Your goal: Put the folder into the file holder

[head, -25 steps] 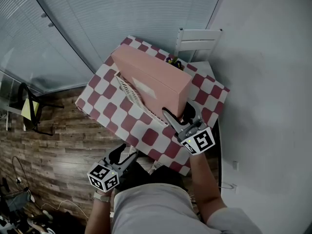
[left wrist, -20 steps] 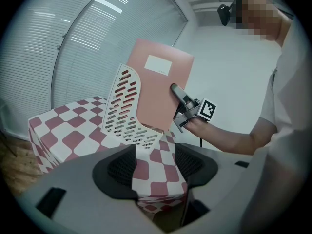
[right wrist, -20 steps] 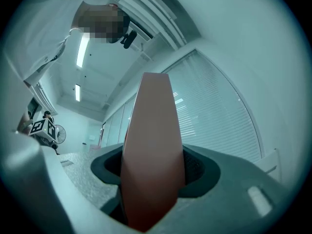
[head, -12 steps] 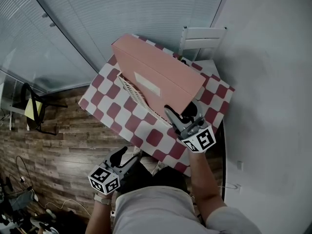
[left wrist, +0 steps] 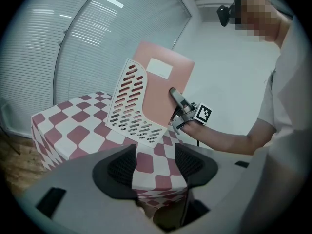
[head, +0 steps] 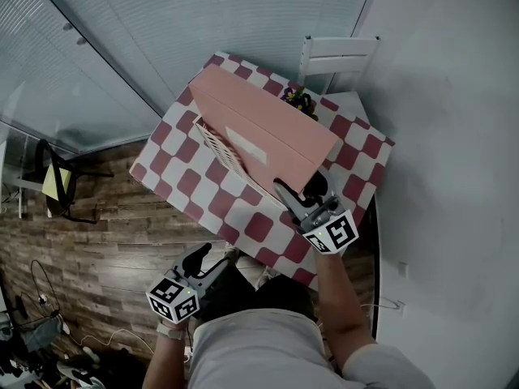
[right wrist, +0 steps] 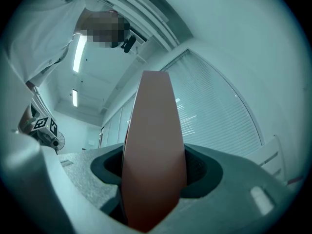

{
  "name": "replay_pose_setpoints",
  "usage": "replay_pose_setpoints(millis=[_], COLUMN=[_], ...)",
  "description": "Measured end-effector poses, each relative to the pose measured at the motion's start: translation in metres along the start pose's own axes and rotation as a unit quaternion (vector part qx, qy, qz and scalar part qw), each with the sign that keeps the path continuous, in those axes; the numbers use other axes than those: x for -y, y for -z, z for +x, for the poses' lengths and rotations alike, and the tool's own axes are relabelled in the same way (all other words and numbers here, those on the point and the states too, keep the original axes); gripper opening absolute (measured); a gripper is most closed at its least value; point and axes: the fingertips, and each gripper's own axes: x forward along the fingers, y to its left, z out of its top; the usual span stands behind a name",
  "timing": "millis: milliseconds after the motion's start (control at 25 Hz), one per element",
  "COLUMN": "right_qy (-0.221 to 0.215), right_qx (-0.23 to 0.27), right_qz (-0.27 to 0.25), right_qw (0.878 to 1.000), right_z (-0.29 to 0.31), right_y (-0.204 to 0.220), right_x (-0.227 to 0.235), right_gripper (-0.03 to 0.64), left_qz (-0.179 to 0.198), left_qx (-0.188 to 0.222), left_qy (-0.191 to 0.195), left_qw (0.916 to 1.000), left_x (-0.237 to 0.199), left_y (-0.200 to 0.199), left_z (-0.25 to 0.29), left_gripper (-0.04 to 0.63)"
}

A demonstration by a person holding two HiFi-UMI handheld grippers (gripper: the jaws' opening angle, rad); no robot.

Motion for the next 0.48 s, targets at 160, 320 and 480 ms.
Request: replay_pose_setpoints(millis=[160, 320, 480], right_qy=[-0.007, -0.012, -0.01], right_qx=[-0.031, -0.058, -0.09], right_qz=[-0.004, -0.005, -0.009], right_qw=[0.999, 0.998, 0.996], right_z=[-0.005, -0.008, -0.014], right_y=[0.018, 0.036, 0.054], right_x=[-0.004, -0.009, -0.01], right_gripper=[0.287, 0.291, 0.293], left_qz=[0.001, 0.002, 0.002], left_qx=[-0.004, -0.006, -0.006], left_qy=[0.002, 0.003, 0.005], left_qw=[1.0, 1.0, 1.0], left_x=[0.0, 0.0, 0.0], left_y=[0.002, 0.004, 0.005], left_z=[0.003, 0.005, 0.006], left_gripper=[0.238, 0.238, 0.238])
